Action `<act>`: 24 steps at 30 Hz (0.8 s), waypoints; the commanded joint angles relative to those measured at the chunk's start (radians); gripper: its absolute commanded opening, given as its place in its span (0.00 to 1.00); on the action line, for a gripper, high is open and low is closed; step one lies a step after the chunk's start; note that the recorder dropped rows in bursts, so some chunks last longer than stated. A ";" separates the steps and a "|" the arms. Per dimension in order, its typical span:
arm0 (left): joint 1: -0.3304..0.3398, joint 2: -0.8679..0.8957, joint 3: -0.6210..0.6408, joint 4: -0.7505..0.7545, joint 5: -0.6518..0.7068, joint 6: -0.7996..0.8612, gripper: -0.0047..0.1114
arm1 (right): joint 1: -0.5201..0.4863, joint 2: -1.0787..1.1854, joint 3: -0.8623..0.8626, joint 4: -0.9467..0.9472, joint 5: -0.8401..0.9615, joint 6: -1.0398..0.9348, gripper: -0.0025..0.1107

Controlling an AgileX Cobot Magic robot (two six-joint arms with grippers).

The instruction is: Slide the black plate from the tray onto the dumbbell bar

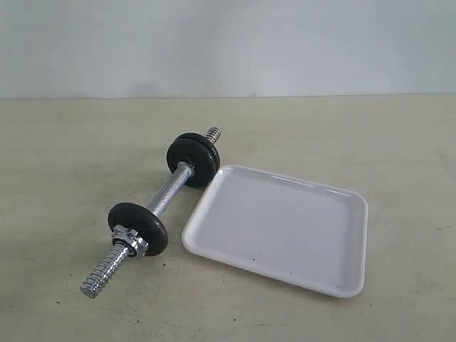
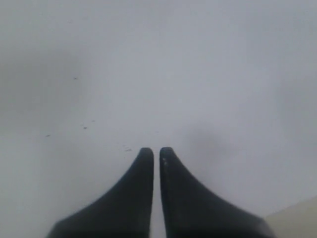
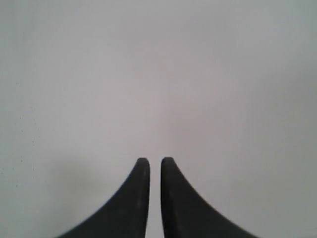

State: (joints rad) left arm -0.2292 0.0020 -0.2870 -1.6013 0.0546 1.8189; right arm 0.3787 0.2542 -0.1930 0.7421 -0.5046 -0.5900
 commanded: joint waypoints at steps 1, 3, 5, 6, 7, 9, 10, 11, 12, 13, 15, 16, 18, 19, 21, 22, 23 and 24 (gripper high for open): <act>0.000 -0.002 0.008 0.017 0.097 0.005 0.08 | 0.002 0.106 0.007 -0.008 -0.023 0.097 0.08; 0.000 -0.002 0.012 -0.009 0.070 0.002 0.08 | 0.002 0.154 0.007 -0.008 -0.039 0.144 0.08; 0.000 -0.002 0.014 -0.011 0.047 0.002 0.08 | 0.002 0.189 0.007 -0.005 -0.054 0.195 0.08; 0.000 -0.002 0.014 -0.011 0.033 0.002 0.08 | 0.002 0.204 0.007 -0.006 -0.060 0.220 0.08; 0.000 -0.002 0.014 -0.015 0.026 0.002 0.08 | 0.002 0.214 0.007 -0.004 -0.059 0.229 0.08; 0.000 -0.002 0.014 -0.012 0.026 -0.006 0.08 | 0.002 0.224 0.007 -0.003 -0.022 0.322 0.08; 0.000 -0.002 0.014 -0.012 0.026 -0.006 0.08 | 0.002 0.224 0.007 -0.003 0.002 0.357 0.08; 0.000 -0.002 0.014 -0.012 0.024 -0.006 0.08 | 0.002 0.224 0.007 -0.003 0.016 0.375 0.08; 0.000 -0.002 0.014 -0.012 0.024 -0.006 0.08 | 0.002 0.224 0.007 -0.003 0.022 0.375 0.08; 0.009 -0.002 0.014 -0.012 0.024 -0.006 0.08 | 0.002 0.224 0.007 -0.003 0.022 0.382 0.08; 0.049 -0.002 0.014 -0.012 0.028 -0.006 0.08 | 0.002 0.224 0.007 -0.003 0.022 0.380 0.08; 0.070 -0.002 0.014 -0.012 0.028 -0.006 0.08 | 0.002 0.224 0.007 -0.003 0.022 0.380 0.08; 0.131 -0.002 0.014 -0.012 0.028 -0.006 0.08 | 0.002 0.224 0.007 -0.003 0.022 0.380 0.08; 0.161 -0.002 0.014 -0.012 0.025 -0.006 0.08 | 0.002 0.224 0.007 -0.003 0.022 0.380 0.08; 0.215 -0.002 0.014 -0.015 0.025 -0.016 0.08 | 0.002 0.224 0.007 -0.003 0.022 0.380 0.08; 0.244 -0.002 0.014 -0.015 0.025 -0.021 0.08 | 0.002 0.224 0.007 -0.003 0.022 0.380 0.08; 0.270 -0.002 0.014 -0.013 0.025 -0.021 0.08 | 0.002 0.224 0.007 -0.003 0.022 0.380 0.08; 0.293 -0.002 0.014 -0.013 0.024 -0.021 0.08 | 0.002 0.224 0.007 -0.003 0.022 0.380 0.08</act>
State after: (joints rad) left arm 0.0036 0.0000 -0.2763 -1.5990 0.0851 1.8133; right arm 0.3787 0.4751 -0.1891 0.7439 -0.4854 -0.2087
